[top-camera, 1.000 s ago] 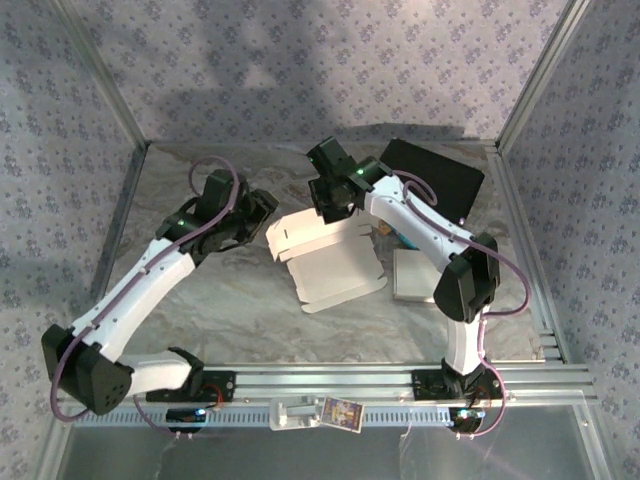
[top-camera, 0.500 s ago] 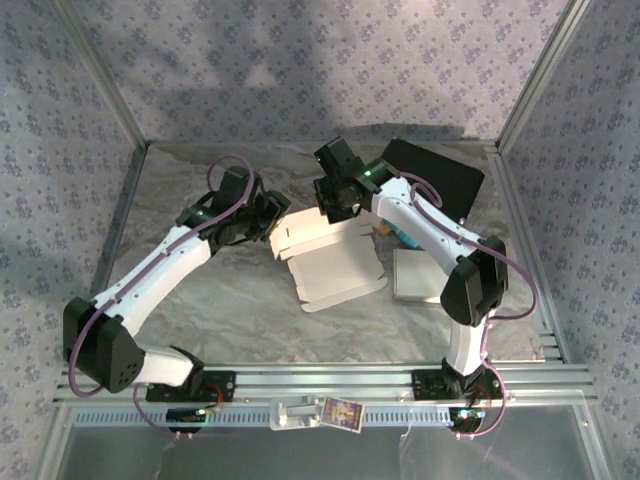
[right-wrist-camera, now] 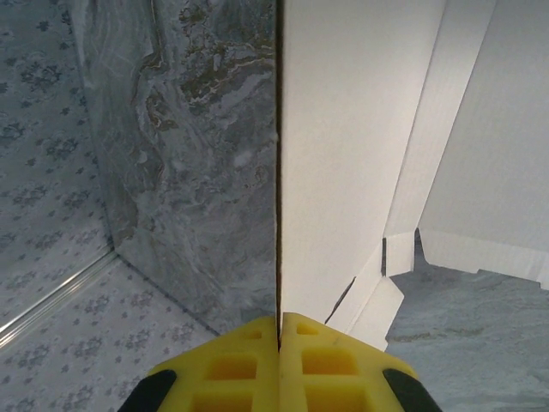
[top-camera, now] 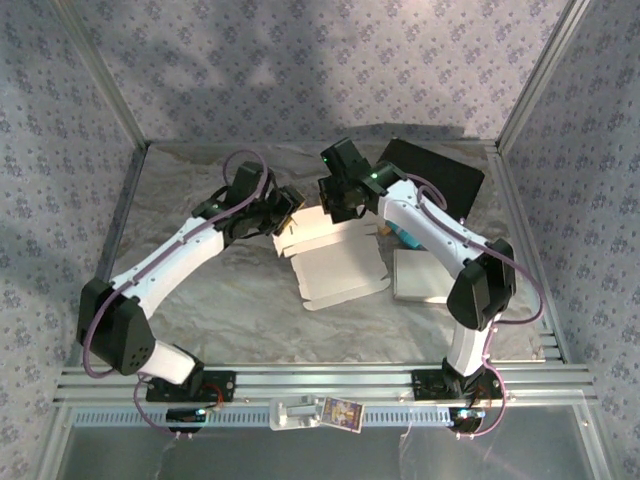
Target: Fold the paper box
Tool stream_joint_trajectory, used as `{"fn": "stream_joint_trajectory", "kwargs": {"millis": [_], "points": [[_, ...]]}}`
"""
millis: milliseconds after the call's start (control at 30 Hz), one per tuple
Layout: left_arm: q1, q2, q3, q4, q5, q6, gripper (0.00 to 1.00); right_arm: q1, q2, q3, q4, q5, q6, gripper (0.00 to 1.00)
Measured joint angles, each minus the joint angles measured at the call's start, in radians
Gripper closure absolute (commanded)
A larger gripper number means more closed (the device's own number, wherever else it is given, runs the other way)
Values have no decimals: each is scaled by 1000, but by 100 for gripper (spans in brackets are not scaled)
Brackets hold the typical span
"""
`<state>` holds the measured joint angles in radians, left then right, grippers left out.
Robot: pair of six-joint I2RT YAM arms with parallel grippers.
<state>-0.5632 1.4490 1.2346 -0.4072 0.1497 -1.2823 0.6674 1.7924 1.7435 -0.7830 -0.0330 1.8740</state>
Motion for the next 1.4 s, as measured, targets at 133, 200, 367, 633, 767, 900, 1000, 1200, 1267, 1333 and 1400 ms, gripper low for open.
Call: {"fn": "stream_joint_trajectory", "kwargs": {"millis": [133, 200, 367, 633, 767, 900, 1000, 1200, 1267, 1333, 1400], "points": [[42, -94, -36, -7, -4, 43, 47, -14, -32, -26, 21, -14, 22, 100], [85, -174, -92, 0, -7, 56, 49, -20, -52, -46, 35, -19, 39, 100], [233, -341, -335, 80, 9, 71, 64, -42, -120, -116, 66, -36, 97, 100], [275, -227, -672, 428, 120, 6, 81, -83, -185, -147, 108, -61, 174, 100], [275, -113, -746, 687, 155, -50, 81, -94, -186, -151, 117, -70, 189, 100], [271, -30, -761, 898, 185, -98, 76, -97, -186, -157, 129, -80, 198, 100], [257, 13, -763, 1024, 208, -134, 75, -99, -186, -164, 139, -89, 201, 100], [222, 145, -793, 1280, 232, -234, 75, -106, -186, -172, 160, -100, 203, 100], [214, 167, -798, 1323, 232, -257, 74, -108, -186, -176, 167, -103, 203, 100], [207, 171, -798, 1354, 231, -274, 74, -109, -186, -177, 167, -106, 204, 100], [196, 171, -797, 1390, 228, -283, 73, -112, -186, -182, 180, -107, 204, 100]]}}
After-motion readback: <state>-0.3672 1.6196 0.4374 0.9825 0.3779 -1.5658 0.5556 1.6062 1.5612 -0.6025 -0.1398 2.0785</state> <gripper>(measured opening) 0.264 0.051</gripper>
